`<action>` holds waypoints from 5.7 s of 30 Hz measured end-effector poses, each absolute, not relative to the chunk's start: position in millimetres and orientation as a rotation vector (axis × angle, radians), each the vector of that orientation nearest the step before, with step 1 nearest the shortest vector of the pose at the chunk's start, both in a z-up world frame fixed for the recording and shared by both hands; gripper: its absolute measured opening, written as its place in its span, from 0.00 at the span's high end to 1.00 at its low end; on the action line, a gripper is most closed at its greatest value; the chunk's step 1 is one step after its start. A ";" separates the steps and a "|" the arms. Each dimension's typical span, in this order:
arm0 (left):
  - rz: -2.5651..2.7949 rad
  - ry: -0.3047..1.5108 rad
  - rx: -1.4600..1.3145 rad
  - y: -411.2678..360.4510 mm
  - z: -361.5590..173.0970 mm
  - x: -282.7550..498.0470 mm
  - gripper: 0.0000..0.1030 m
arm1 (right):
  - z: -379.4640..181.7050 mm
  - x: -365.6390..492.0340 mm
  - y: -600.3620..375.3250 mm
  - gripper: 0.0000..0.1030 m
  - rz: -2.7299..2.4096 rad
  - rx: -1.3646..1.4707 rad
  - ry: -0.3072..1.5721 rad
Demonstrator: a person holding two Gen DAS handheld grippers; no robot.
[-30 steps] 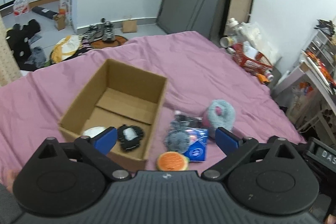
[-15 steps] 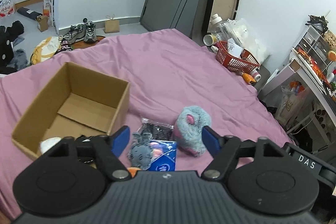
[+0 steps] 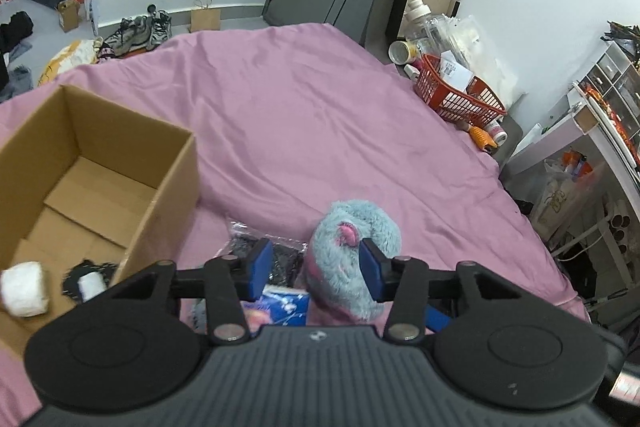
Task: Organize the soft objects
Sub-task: 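Close both grippers together on the grey plush mouse, then carry the grey plush mouse into the box and open both grippers, then move the left gripper to the burger plush while the right gripper approaches the blue tissue pack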
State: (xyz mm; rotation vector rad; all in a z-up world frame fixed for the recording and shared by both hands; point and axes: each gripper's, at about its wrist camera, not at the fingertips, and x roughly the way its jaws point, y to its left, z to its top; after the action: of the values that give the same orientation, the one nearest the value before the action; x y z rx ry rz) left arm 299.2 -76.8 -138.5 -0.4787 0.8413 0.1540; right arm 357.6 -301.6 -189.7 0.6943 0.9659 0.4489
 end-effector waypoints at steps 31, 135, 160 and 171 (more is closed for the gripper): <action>0.094 0.907 -0.604 -76.3 -173.2 330.5 0.89 | -199.0 372.1 -291.8 0.87 0.458 0.631 0.953; 0.338 0.806 -0.662 141.3 -104.9 236.5 0.29 | -99.3 302.2 -95.6 0.33 0.554 0.382 0.958; 0.304 0.765 -0.562 19.9 -67.3 189.2 0.22 | -90.9 265.7 -233.5 0.18 0.504 0.500 0.878; 0.327 0.763 -0.531 -22.0 -79.7 179.5 0.23 | -118.6 260.1 -273.6 0.25 0.521 0.564 0.889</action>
State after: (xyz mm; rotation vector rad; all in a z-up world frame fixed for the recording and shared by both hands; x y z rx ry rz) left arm 179.5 -22.0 -79.7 -0.5310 0.7627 0.3268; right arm 260.1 -273.6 -118.6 0.5641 0.8891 0.5207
